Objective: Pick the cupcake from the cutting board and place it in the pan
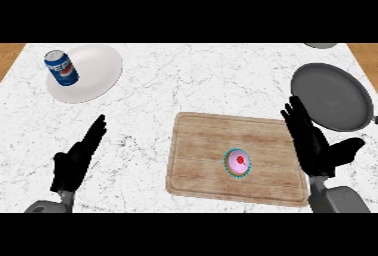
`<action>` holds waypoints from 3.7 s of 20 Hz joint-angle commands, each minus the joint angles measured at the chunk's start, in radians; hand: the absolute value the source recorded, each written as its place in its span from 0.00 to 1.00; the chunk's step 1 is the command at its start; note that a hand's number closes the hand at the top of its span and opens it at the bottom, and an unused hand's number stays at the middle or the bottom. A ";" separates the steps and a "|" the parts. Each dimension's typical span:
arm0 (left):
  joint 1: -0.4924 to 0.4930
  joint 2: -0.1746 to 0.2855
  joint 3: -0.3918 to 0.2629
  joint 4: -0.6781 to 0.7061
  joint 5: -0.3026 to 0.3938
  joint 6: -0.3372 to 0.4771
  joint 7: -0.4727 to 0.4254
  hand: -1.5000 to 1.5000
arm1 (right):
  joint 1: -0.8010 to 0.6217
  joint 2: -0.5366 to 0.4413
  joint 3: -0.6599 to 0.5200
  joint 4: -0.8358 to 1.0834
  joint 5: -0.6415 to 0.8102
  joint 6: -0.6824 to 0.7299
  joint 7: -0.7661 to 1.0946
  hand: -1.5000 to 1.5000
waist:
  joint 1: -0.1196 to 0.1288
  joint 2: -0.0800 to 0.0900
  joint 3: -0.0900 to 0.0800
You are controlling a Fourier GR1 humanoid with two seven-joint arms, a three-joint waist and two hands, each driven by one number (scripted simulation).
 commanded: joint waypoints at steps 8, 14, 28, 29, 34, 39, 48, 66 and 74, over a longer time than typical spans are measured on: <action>-0.059 -0.142 -0.040 -0.024 0.134 -0.072 0.089 0.50 | -0.408 -0.344 0.280 -0.109 0.623 0.048 -0.019 1.00 | 0.066 -0.026 0.006; -0.073 -0.127 -0.008 -0.147 0.212 -0.085 0.240 0.50 | -0.446 -0.179 0.354 -0.140 0.736 -0.026 -0.102 0.00 | 0.028 -0.004 0.026; -0.044 -0.151 -0.017 -0.138 0.178 -0.043 0.216 0.50 | -0.719 -0.197 0.811 -0.228 1.080 0.724 0.688 0.00 | 0.010 -0.026 0.017; -0.024 -0.137 -0.024 -0.157 0.180 -0.057 0.226 0.50 | -0.723 -0.163 0.826 -0.199 1.082 0.774 0.741 0.00 | 0.023 -0.020 0.019; -0.042 -0.153 -0.026 -0.218 0.188 -0.018 0.291 0.50 | -0.715 -0.009 0.860 -0.187 0.994 1.078 0.984 0.00 | 0.012 -0.023 0.021; -0.004 -0.150 -0.030 -0.249 0.185 -0.027 0.286 0.50 | -0.578 0.106 0.872 -0.175 1.004 1.146 1.190 0.00 | 0.004 -0.014 0.024; -0.030 -0.132 0.020 -0.232 0.192 -0.045 0.291 0.50 | -0.520 0.177 0.814 -0.194 1.121 1.178 1.250 0.00 | 0.008 -0.009 0.025; -0.008 -0.192 0.019 -0.189 0.145 -0.074 0.246 0.50 | -0.432 0.051 0.764 -0.277 1.433 1.260 1.041 0.00 | 0.017 -0.003 0.025; -0.028 -0.197 0.032 -0.185 0.148 -0.104 0.263 0.50 | -0.517 -0.029 0.884 -0.134 1.547 1.020 0.789 1.00 | 0.027 0.001 0.026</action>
